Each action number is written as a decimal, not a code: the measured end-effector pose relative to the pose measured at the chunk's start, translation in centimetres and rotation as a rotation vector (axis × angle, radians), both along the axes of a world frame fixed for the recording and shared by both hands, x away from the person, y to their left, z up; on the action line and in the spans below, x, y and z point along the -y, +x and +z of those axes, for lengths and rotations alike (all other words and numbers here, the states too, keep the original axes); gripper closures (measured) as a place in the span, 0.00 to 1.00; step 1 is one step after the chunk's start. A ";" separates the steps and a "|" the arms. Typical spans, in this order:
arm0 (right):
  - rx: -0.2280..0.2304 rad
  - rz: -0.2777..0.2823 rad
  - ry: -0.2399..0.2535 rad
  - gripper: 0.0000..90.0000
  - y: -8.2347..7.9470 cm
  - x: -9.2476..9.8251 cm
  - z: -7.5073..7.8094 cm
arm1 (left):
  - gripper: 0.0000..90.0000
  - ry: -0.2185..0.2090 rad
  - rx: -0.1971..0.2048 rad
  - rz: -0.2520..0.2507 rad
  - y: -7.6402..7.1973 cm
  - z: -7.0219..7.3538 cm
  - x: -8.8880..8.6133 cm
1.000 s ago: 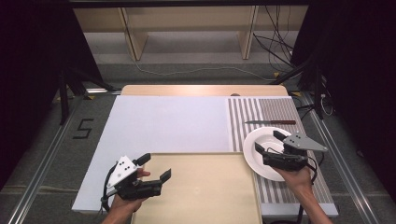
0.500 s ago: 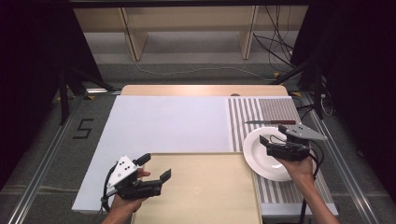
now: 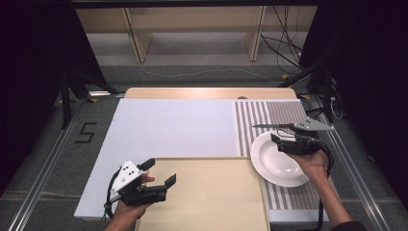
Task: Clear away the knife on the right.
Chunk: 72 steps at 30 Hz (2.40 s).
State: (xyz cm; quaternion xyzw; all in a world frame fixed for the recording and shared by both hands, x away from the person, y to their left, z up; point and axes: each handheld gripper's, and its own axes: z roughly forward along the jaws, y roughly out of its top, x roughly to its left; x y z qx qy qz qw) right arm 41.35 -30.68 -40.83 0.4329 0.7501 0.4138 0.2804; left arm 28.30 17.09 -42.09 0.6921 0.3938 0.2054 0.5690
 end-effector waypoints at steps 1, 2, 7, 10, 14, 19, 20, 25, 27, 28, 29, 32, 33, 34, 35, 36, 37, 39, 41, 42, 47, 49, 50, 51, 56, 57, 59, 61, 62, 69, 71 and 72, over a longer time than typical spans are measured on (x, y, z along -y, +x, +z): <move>-0.013 0.008 0.004 0.22 0.3 0.2 0.1 | 0.10 -0.002 -0.001 0.001 0.0 0.0 0.0; -0.021 0.009 -0.006 0.22 0.5 0.3 0.1 | 0.10 -0.002 -0.002 0.001 0.0 0.0 0.0; -0.050 0.000 -0.049 0.23 2.1 1.2 0.4 | 0.10 0.001 0.000 0.001 0.0 0.0 0.0; -0.064 -0.012 -0.072 0.24 2.8 1.4 0.5 | 0.10 0.003 -0.005 0.003 0.0 -0.1 0.1; -0.113 -0.032 -0.099 0.23 4.5 2.0 0.6 | 0.10 0.006 -0.008 0.003 0.1 -0.1 0.1; -0.187 -0.049 -0.112 0.24 6.9 2.7 0.1 | 0.10 0.005 -0.006 0.002 0.1 -0.1 0.1; -0.205 -0.051 -0.110 0.24 7.3 2.9 -0.1 | 0.10 0.004 -0.006 0.001 0.1 -0.1 0.1; -0.296 -0.074 -0.104 0.24 9.5 3.4 -1.3 | 0.10 -0.002 -0.008 -0.002 0.1 -0.1 0.0; -0.309 -0.091 -0.126 0.24 10.1 3.6 -1.5 | 0.10 -0.004 -0.009 -0.005 0.1 -0.1 0.1; -0.329 -0.103 -0.124 0.24 10.6 3.8 -1.6 | 0.10 -0.003 -0.007 -0.007 0.1 -0.1 0.1; -0.329 -0.103 -0.124 0.24 10.6 3.8 -1.6 | 0.10 -0.003 -0.009 -0.008 0.0 -0.1 0.2; -0.350 -0.113 -0.152 0.25 11.5 4.2 -1.8 | 0.10 -0.002 -0.010 -0.010 0.0 -0.1 0.2; -0.361 -0.117 -0.150 0.25 11.7 4.2 -1.9 | 0.10 -0.002 -0.010 -0.009 0.0 -0.1 0.2; -0.374 -0.120 -0.155 0.25 12.0 4.2 -2.0 | 0.10 -0.001 -0.010 -0.009 0.0 -0.1 0.2; -0.392 -0.118 -0.165 0.25 12.2 4.1 -2.3 | 0.10 -0.004 -0.011 -0.008 0.1 -0.1 0.2; -0.412 -0.115 -0.177 0.25 12.5 4.0 -2.5 | 0.10 -0.004 -0.011 -0.007 0.1 -0.1 0.2; -0.425 -0.112 -0.191 0.25 12.8 4.0 -2.7 | 0.10 -0.006 -0.011 -0.008 0.0 -0.1 0.2; -0.452 -0.104 -0.188 0.25 13.4 3.7 -3.2 | 0.10 -0.008 -0.011 -0.008 0.0 -0.1 0.2; -0.457 -0.104 -0.201 0.25 13.6 3.6 -3.4 | 0.10 -0.006 -0.012 -0.012 0.0 -0.1 0.3; -0.465 -0.102 -0.213 0.25 13.8 3.7 -3.5 | 0.10 -0.005 -0.013 -0.013 0.0 -0.1 0.3; -0.509 -0.114 -0.246 0.25 14.5 3.9 -4.0 | 0.10 -0.005 -0.009 -0.014 0.0 0.0 0.2; -0.517 -0.107 -0.258 0.26 14.6 4.1 -4.0 | 0.10 -0.008 -0.008 -0.013 0.0 0.0 0.2; -0.521 -0.106 -0.260 0.26 14.7 4.2 -4.0 | 0.10 -0.006 -0.007 -0.014 0.0 0.0 0.2; -0.521 -0.106 -0.260 0.26 14.7 4.2 -4.0 | 0.10 -0.006 -0.009 -0.014 0.0 0.0 0.2; -0.546 -0.103 -0.272 0.26 15.0 4.5 -4.7 | 0.10 -0.004 -0.009 -0.016 0.0 0.0 0.3; -0.548 -0.105 -0.260 0.27 15.1 4.5 -4.7 | 0.10 -0.002 -0.008 -0.016 -0.1 0.0 0.3; -0.545 -0.099 -0.267 0.27 15.1 4.5 -4.7 | 0.10 -0.006 -0.007 -0.013 -0.1 0.0 0.2; -0.547 -0.104 -0.280 0.27 15.1 4.6 -4.7 | 0.10 -0.005 -0.007 -0.014 -0.1 0.0 0.2; -0.543 -0.097 -0.280 0.27 15.1 4.6 -4.7 | 0.10 -0.004 -0.006 -0.016 -0.1 0.0 0.2; -0.545 -0.070 -0.310 0.24 15.3 4.6 -5.4 | 0.10 -0.004 -0.009 -0.015 -0.1 0.0 0.2; -0.561 -0.076 -0.286 0.28 15.3 4.8 -5.4 | 0.10 -0.002 -0.009 -0.014 -0.1 0.0 0.2; -0.575 -0.079 -0.274 0.30 15.3 4.7 -5.3 | 0.10 -0.002 -0.008 -0.015 -0.1 0.0 0.2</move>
